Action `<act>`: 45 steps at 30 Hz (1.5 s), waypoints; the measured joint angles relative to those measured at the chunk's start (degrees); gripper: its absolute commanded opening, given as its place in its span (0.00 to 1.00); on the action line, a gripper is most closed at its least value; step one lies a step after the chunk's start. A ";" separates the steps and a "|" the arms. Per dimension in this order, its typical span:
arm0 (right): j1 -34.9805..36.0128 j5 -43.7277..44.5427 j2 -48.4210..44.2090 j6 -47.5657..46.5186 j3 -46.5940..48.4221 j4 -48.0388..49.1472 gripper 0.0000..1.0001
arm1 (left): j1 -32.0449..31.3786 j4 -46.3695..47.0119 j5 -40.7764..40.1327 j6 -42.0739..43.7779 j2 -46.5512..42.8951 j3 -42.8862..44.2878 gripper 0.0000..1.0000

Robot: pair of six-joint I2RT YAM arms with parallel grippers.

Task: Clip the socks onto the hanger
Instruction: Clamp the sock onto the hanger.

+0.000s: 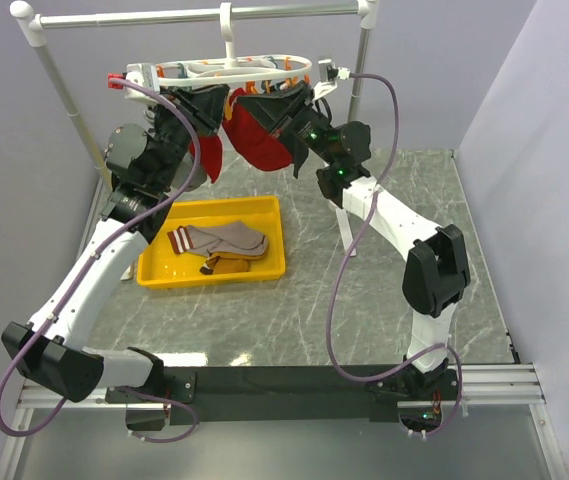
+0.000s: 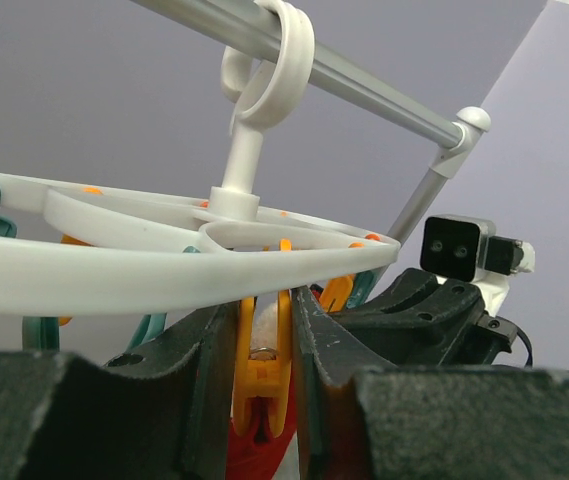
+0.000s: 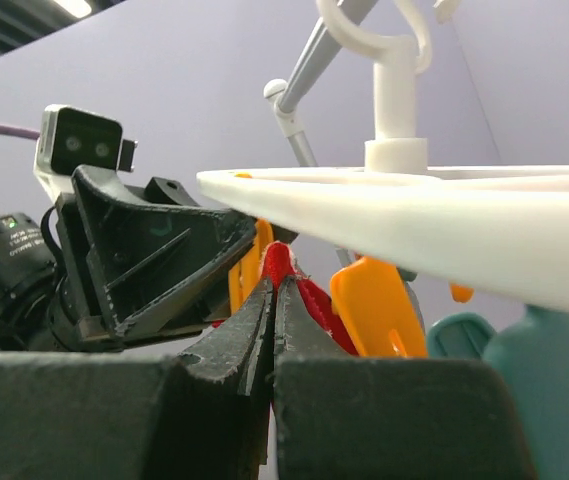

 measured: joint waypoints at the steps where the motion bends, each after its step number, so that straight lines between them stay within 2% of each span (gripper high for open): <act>1: 0.00 0.11 0.26 0.46 0.28 -0.02 0.00 | 0.00 0.07 0.00 0.02 -0.07 -0.07 0.18; 29: 0.04 4.33 1.86 17.33 -0.48 -0.44 0.00 | 0.00 11.45 -0.26 1.42 -1.70 -7.37 0.19; 45: 0.46 4.94 0.85 21.53 -1.60 -1.27 0.00 | 0.00 14.80 0.09 1.16 -1.62 -7.52 0.19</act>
